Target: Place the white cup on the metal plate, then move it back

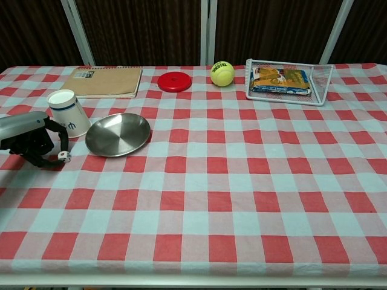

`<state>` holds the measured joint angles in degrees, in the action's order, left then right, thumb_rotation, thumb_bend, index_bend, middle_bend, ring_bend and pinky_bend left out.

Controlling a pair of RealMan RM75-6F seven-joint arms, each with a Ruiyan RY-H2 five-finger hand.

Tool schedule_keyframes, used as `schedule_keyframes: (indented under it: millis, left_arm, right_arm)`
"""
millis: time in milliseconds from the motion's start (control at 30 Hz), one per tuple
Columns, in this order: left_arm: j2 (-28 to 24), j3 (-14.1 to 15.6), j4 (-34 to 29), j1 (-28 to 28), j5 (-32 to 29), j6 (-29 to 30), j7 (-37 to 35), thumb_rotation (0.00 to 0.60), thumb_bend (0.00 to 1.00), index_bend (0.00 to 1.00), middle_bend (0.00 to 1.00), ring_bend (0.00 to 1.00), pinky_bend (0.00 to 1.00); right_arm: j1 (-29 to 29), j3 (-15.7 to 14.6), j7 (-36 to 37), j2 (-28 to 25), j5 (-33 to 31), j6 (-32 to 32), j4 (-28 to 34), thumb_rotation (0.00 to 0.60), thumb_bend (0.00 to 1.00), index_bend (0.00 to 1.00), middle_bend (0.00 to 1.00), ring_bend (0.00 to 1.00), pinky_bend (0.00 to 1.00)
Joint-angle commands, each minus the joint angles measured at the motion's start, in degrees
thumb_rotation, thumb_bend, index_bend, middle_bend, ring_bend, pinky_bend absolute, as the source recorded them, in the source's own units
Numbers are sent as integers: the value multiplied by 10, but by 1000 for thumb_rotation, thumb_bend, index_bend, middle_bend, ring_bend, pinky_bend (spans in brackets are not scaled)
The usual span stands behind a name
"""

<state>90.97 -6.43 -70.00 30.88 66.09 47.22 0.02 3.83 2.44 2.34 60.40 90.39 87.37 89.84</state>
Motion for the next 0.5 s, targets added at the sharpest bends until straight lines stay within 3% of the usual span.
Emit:
schedule_keyframes:
  millis: [33, 300, 500]
  left_arm:
    - [-5, 0, -12, -1, 6, 3, -9, 600, 328, 548, 904, 908, 874]
    - [-22, -18, -59, 10, 27, 8, -49, 600, 362, 560, 904, 908, 874]
    - [-9, -44, -52, 50, -16, -20, -2, 600, 358, 550, 897, 906, 873]
  right_arm:
    - [-1, -1, 1, 1, 0, 1, -1, 600, 221, 0, 161, 0, 61]
    - [-3, -1, 2, 5, 0, 3, -4, 600, 221, 0, 163, 0, 61]
    - [-2, -1, 6, 3, -1, 2, -6, 600, 221, 0, 163, 0, 61]
